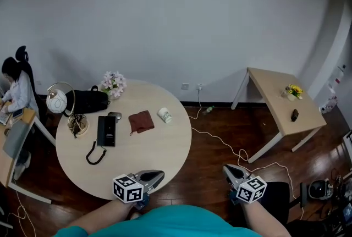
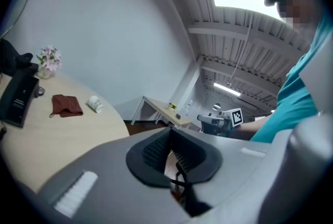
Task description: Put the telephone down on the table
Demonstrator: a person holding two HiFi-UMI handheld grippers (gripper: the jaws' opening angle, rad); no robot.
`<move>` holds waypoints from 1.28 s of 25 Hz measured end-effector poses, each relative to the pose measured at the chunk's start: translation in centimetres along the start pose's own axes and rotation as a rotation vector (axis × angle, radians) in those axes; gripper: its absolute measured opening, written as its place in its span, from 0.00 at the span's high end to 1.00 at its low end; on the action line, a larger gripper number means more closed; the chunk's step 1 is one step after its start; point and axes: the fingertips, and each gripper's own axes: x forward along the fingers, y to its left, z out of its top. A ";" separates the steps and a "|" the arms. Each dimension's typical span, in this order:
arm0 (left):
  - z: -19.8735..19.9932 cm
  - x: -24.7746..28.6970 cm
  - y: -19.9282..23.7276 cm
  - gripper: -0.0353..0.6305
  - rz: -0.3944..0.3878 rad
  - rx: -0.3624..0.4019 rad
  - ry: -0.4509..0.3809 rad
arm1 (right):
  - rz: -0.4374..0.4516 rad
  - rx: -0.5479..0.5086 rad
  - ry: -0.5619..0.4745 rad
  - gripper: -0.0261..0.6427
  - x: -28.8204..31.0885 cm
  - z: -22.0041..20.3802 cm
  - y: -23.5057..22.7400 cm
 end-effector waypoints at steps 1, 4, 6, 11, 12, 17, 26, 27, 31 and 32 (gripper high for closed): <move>-0.1 2.0 -0.9 0.94 -0.003 0.004 -0.001 | -0.002 -0.013 0.002 0.96 -1.1 0.1 -1.5; 0.2 7.5 -3.3 0.94 -0.020 0.016 -0.002 | -0.018 -0.039 0.015 0.96 -4.0 0.4 -5.7; 0.7 10.7 -4.5 0.94 -0.043 0.038 0.008 | -0.033 -0.041 0.016 0.96 -5.3 0.6 -8.1; 2.3 17.5 -5.2 0.94 -0.089 0.076 0.032 | -0.084 -0.018 0.005 0.96 -7.0 0.9 -13.7; 2.8 18.8 -5.0 0.94 -0.095 0.081 0.030 | -0.094 -0.011 0.007 0.96 -7.1 0.9 -14.9; 5.9 25.1 -2.1 0.94 -0.113 0.090 0.013 | -0.128 -0.008 0.015 0.96 -5.7 2.1 -20.8; 12.9 35.8 4.7 0.94 -0.165 0.108 0.043 | -0.195 0.030 -0.029 0.96 -0.5 6.8 -32.7; 13.5 36.8 5.4 0.94 -0.159 0.111 0.047 | -0.200 0.039 -0.033 0.96 0.1 7.1 -33.9; 15.3 39.8 7.8 0.94 -0.115 0.102 0.039 | -0.176 0.048 -0.038 0.96 2.5 7.7 -38.7; 15.6 40.6 8.5 0.94 -0.095 0.101 0.037 | -0.162 0.045 -0.038 0.96 3.3 7.8 -40.1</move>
